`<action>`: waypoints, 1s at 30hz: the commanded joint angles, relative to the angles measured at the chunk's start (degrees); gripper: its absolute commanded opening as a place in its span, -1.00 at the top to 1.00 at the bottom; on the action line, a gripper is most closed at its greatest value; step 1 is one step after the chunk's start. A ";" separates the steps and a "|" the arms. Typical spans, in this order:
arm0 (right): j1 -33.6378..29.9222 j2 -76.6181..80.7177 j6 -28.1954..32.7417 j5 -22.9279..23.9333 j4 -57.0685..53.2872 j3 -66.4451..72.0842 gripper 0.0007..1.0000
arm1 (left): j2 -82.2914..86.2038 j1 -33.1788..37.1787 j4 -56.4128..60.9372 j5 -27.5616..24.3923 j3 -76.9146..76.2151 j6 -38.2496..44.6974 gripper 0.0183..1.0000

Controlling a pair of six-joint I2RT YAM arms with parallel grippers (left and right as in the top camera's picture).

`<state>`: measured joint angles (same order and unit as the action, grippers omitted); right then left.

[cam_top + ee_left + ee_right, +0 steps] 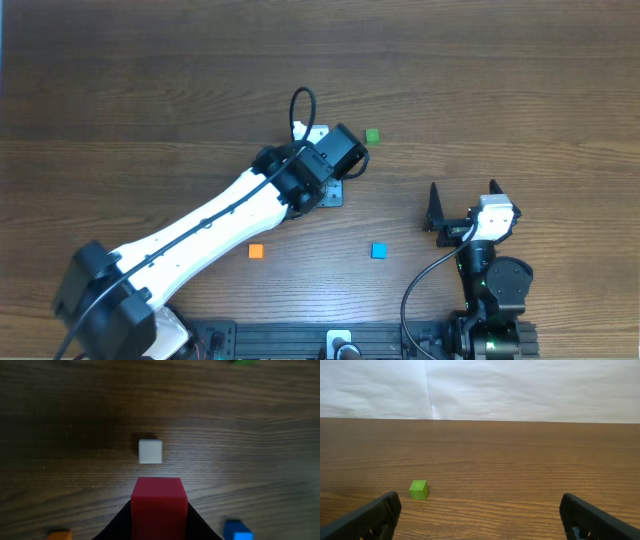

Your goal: Stack Cubes

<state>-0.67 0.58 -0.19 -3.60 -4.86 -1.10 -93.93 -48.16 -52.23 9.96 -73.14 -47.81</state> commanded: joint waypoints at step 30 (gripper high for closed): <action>0.26 -0.31 0.07 -0.44 -0.02 0.42 -0.99 | -13.35 1.92 4.57 0.39 0.07 -2.36 0.96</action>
<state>-0.67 0.58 -0.19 -3.60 -4.86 -1.10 -105.49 -46.70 -48.18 10.09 -73.12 -49.17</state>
